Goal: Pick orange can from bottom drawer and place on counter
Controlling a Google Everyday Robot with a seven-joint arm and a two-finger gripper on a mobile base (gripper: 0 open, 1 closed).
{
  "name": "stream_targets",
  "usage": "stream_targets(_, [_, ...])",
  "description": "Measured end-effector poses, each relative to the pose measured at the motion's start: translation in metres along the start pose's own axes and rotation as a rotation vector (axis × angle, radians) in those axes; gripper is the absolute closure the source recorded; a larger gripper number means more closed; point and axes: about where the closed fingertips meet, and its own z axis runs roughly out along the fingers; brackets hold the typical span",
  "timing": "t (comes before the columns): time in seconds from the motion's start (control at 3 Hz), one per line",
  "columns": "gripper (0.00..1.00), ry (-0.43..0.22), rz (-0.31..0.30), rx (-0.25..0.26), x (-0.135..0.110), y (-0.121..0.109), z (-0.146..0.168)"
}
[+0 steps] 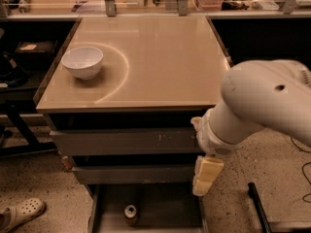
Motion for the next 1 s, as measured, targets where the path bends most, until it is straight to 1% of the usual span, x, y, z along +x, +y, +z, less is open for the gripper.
stream_targets(0.33, [0.0,0.014,0.002,0.002,-0.001,0.002,0.038])
stream_targets(0.67, [0.0,0.014,0.004,0.007,0.0,0.001,0.039])
stream_targets(1.0, [0.0,-0.021,0.024,-0.037,-0.004,0.009,0.071])
